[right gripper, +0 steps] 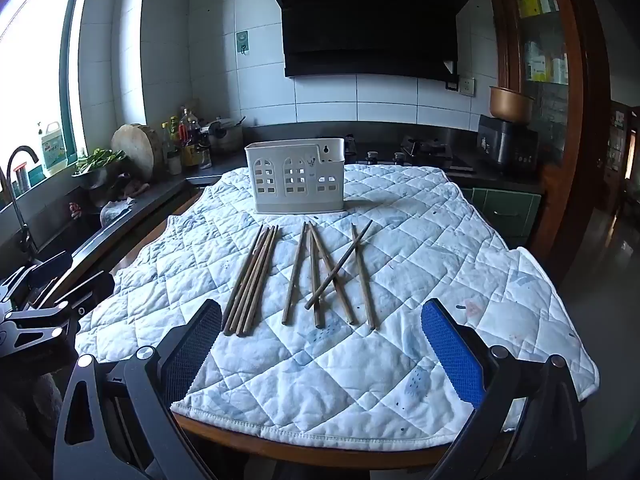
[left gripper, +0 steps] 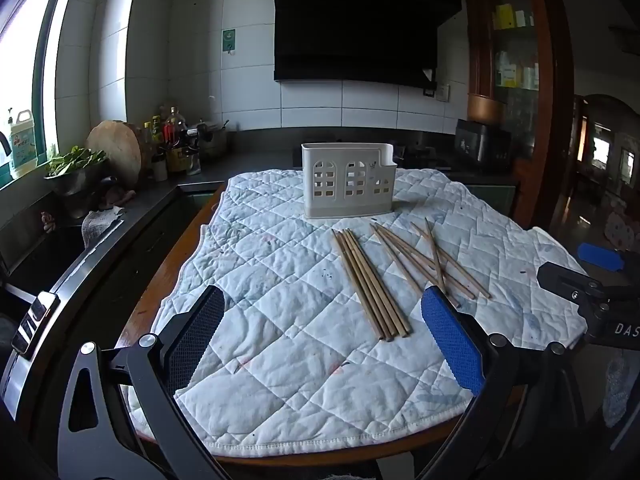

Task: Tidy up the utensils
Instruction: 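Move both grippers, open, toward the loose wooden chopsticks on the cloth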

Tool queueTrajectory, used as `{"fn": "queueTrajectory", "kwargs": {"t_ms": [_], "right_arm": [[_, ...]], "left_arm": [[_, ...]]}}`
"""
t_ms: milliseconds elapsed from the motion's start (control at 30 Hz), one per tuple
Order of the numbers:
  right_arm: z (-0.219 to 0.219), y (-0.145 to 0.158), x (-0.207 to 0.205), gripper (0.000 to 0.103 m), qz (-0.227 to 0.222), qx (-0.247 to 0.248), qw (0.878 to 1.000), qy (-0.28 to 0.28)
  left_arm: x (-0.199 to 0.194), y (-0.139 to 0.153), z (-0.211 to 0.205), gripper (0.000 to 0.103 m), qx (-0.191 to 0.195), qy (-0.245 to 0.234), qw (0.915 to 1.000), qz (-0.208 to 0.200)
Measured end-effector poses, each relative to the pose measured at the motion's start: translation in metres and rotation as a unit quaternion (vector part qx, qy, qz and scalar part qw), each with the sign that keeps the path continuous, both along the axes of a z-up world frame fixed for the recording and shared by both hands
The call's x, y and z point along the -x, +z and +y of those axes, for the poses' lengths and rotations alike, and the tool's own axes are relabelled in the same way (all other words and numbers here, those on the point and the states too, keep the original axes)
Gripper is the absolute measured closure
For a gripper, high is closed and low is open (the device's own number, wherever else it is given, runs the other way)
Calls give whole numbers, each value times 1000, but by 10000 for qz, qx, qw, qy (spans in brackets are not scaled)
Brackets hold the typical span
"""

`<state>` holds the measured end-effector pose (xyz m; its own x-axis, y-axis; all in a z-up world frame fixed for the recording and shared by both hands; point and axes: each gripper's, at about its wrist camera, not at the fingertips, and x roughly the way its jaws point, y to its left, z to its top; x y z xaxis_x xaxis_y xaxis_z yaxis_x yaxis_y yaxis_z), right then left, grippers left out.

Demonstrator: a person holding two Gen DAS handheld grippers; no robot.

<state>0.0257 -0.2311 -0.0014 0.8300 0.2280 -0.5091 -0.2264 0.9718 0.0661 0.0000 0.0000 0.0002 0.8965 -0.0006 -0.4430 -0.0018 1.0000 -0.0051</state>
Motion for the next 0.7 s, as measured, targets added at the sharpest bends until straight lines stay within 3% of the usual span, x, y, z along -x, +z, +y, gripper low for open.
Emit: {"fn": "queueTrajectory", "kwargs": {"t_ms": [700], "right_arm": [[2, -1, -2, 6, 41, 34, 10000, 8]], "left_arm": [[-4, -8, 0, 5, 44, 21, 9999, 121]]}}
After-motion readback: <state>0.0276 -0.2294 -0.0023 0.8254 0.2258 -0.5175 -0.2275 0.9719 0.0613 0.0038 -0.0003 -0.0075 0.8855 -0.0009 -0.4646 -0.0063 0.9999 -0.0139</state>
